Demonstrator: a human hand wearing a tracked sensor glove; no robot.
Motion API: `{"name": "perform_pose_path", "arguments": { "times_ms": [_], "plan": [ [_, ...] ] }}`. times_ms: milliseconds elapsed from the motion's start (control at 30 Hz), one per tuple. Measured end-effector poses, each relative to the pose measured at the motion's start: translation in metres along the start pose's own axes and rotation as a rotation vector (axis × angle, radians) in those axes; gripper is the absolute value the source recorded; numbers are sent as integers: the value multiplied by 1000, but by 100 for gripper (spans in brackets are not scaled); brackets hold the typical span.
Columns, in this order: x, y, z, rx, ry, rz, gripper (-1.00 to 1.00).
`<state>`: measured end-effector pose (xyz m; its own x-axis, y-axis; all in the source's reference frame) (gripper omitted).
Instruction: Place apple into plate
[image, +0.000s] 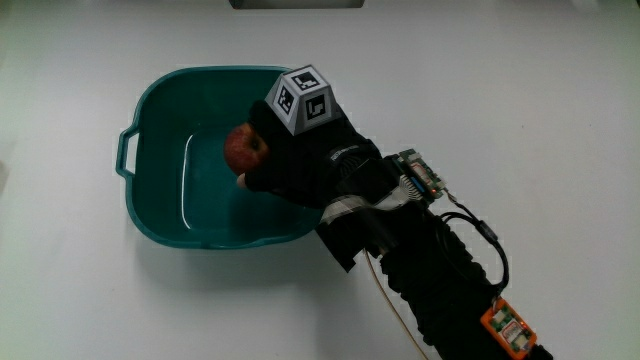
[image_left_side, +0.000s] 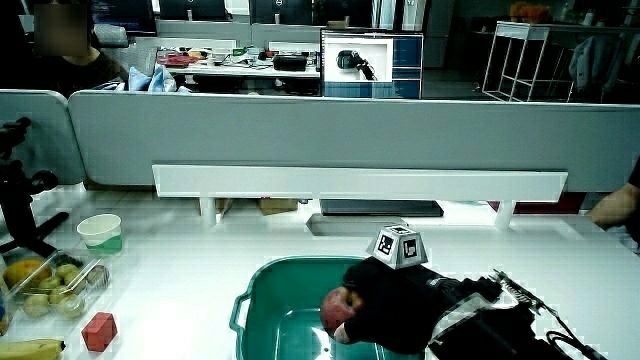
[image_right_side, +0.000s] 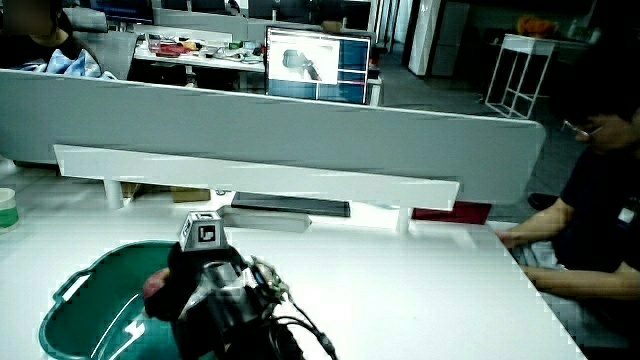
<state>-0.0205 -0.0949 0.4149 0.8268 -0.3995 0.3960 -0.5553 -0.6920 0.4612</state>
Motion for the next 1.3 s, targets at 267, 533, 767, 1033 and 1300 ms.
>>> {"name": "perform_pose_path", "arguments": {
  "times_ms": [267, 533, 767, 1033, 1300],
  "plan": [
    [-5, 15, -24, -79, -15, -7, 0],
    [-8, 27, -42, -139, -11, -11, 0],
    [-4, 35, -56, -202, -3, -34, 0],
    [-5, 37, -54, -236, 5, -72, 0],
    [-4, 34, -58, -234, 21, -77, -27]
  ]
}}
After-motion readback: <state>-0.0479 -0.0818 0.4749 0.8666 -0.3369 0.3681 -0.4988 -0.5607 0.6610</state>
